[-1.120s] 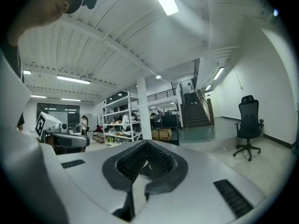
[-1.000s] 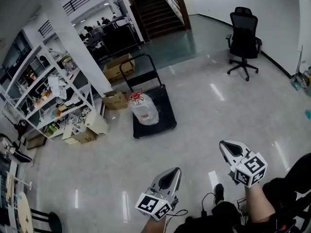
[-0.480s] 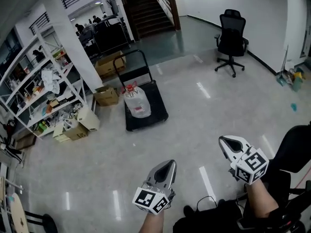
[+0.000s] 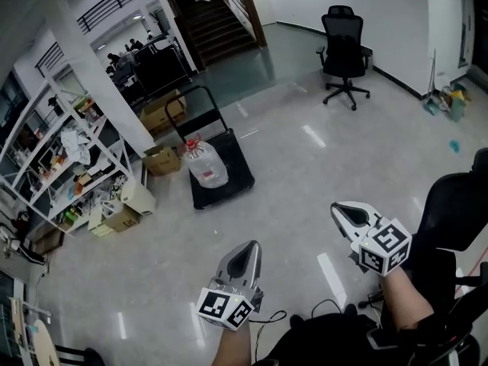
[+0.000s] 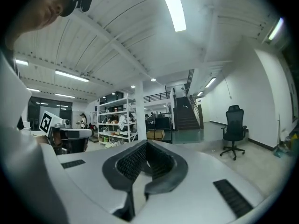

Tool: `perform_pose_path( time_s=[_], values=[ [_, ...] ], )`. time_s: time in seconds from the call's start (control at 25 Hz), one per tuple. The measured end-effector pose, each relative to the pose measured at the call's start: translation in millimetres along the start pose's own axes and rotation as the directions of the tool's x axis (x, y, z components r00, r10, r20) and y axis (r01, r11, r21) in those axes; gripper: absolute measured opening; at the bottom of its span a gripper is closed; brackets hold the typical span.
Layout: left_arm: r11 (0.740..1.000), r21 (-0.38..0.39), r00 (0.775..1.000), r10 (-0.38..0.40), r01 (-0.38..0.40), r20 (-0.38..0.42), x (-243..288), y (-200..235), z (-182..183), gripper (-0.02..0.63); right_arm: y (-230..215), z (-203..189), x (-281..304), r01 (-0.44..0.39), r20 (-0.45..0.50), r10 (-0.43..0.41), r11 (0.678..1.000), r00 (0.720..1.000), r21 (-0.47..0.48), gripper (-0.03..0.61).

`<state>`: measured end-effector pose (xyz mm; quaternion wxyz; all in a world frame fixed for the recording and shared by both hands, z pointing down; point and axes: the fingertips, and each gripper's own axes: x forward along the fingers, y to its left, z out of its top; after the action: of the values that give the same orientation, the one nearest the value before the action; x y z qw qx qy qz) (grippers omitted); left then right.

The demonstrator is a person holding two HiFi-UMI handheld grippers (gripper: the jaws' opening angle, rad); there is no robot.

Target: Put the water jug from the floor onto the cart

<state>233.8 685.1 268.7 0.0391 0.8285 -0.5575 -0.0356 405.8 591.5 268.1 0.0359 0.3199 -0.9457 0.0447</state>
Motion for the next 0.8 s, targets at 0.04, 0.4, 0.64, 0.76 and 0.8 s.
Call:
perform_pose_path(
  time_s=[0.04, 0.4, 0.64, 0.76, 0.8],
  values=[
    [1.000, 0.003, 1.000, 0.000, 0.000, -0.002, 1.3, -5.6, -0.1, -0.003, -2.4, -0.7, -4.9, -0.005, -0.001, 0.005, 1.000, 1.000, 0.002, 0.002],
    [1.000, -0.004, 1.000, -0.002, 0.002, -0.010, 21.8, -42.2, 2.5, -0.003, -25.7, 9.2, -31.7, -0.028, 0.021, 0.029, 0.999, 0.999, -0.019, 0.002],
    [1.000, 0.001, 1.000, -0.015, 0.015, -0.023, 31.8, -56.5, 2.3, -0.003, -33.1, 4.2, -31.5, -0.051, 0.008, 0.052, 0.998, 0.999, -0.037, 0.002],
    [1.000, 0.015, 0.999, -0.026, 0.027, -0.027, 31.2, -63.8, 3.1, -0.003, -36.0, 3.6, -35.2, -0.052, 0.007, 0.052, 0.998, 0.999, -0.037, 0.002],
    [0.999, 0.021, 0.999, -0.028, 0.029, -0.028, 31.0, -66.2, 2.7, -0.003, -37.7, 2.7, -37.2, -0.050, 0.009, 0.050, 0.998, 0.999, -0.032, 0.002]
  ],
)
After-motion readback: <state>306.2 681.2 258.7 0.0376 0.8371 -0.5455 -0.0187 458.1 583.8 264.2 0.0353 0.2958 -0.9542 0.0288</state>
